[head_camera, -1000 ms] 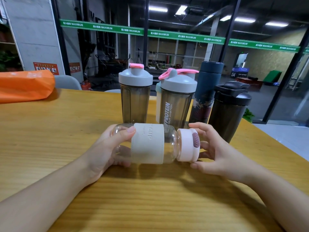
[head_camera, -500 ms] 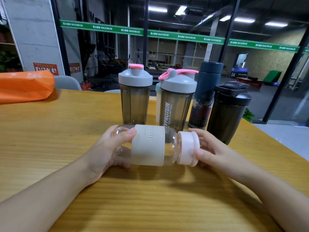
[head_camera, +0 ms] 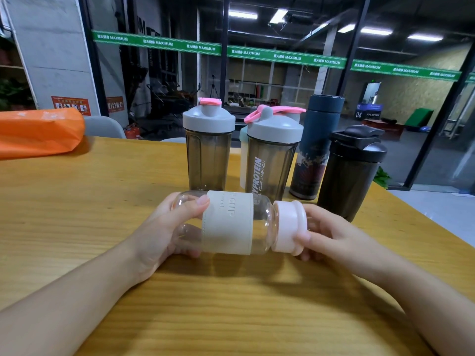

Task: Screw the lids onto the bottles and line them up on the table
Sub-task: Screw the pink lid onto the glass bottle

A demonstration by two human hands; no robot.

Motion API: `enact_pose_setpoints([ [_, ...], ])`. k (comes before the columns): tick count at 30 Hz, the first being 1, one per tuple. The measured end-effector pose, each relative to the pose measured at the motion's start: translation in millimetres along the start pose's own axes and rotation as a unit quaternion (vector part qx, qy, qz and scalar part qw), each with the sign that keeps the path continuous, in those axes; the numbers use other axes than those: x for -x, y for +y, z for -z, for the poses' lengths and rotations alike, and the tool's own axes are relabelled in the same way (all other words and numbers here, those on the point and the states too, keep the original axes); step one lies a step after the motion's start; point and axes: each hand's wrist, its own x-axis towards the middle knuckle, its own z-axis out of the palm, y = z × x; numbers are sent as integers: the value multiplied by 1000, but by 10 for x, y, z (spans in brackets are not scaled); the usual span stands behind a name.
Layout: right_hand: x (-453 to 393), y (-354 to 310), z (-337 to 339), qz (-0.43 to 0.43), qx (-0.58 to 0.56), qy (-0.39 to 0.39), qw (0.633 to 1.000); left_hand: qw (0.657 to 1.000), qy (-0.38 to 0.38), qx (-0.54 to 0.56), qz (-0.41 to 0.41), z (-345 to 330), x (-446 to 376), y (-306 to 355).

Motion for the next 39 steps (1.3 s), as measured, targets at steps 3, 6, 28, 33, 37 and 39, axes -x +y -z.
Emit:
enact_pose_setpoints([
  [3,-1,-60,-12,0,22,-13,1000,1000,1,0,0,-1,-3,0],
  [6,-5,-83,-25,1,19,-20,1000,1000,3,1,1,1,-7,0],
  [28,18,-102,-15,-15,37,-27,999,1000,-2,-6,1,-6,3,12],
  [33,-19,-42,-7,-21,55,-26,998,1000,0,-6,1,0,-1,7],
  [37,-22,33,-7,-10,14,-15,1000,1000,8,1,1,7,-11,-2],
  [39,-12,50,0,4,18,-8,1000,1000,8,4,0,7,-15,-1],
])
